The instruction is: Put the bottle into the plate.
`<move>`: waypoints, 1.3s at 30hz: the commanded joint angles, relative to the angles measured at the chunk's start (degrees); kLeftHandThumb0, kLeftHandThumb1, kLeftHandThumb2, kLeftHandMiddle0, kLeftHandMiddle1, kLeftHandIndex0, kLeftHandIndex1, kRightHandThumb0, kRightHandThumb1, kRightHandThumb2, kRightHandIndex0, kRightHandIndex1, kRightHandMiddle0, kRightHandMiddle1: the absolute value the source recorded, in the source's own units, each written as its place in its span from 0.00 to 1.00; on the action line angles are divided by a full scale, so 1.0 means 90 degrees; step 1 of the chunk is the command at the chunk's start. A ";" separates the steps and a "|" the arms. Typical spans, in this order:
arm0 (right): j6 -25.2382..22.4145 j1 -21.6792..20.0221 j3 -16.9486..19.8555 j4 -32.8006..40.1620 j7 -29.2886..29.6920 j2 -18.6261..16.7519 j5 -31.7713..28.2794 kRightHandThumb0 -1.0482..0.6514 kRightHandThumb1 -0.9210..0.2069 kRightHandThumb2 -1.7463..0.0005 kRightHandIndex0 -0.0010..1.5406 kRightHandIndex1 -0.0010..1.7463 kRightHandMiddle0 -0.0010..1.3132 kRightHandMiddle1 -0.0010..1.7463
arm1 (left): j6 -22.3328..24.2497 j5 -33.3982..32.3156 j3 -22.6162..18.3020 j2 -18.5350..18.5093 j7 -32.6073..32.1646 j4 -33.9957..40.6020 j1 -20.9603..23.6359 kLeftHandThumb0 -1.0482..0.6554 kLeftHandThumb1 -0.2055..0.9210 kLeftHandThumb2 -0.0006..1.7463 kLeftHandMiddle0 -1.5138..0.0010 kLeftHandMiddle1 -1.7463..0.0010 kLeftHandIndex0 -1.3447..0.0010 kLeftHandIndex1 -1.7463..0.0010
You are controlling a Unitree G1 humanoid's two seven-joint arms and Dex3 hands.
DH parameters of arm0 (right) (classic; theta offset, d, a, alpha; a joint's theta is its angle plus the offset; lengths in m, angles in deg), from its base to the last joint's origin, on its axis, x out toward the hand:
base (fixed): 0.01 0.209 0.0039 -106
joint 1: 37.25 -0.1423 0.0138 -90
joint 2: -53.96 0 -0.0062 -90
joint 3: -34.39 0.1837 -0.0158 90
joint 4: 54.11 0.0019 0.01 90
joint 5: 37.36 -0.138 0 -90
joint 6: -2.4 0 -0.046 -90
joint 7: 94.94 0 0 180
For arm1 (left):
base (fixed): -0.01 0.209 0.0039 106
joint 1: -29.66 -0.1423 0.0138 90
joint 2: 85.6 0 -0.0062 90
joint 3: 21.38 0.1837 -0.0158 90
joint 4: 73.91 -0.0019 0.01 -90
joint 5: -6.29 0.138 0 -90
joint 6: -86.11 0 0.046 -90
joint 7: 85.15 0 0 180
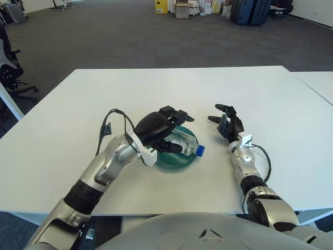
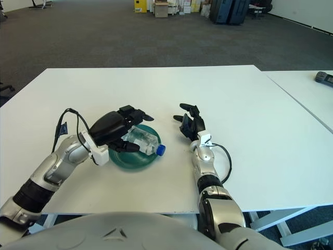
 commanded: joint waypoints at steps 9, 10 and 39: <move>-0.0125 0.0383 -0.0074 -0.0277 -0.0080 -0.0283 0.0012 0.11 0.00 0.43 0.42 0.36 0.21 0.56 | 0.0338 -0.0392 -0.0179 -0.0119 0.0645 0.0240 0.0125 0.00 1.00 0.42 1.00 1.00 1.00 0.98; -0.0128 0.0382 -0.0068 -0.0278 -0.0080 -0.0286 0.0010 0.11 0.00 0.42 0.42 0.35 0.22 0.56 | 0.0360 -0.0424 -0.0184 -0.0112 0.0670 0.0251 0.0118 0.00 1.00 0.43 1.00 1.00 0.99 0.98; -0.0289 0.0420 -0.0049 -0.0233 -0.0060 -0.0147 0.0097 0.11 0.00 0.42 0.45 0.42 0.27 0.59 | 0.1204 -0.4575 -0.2227 0.1984 0.0289 -0.1648 -0.0047 0.14 1.00 0.47 0.78 0.96 1.00 0.56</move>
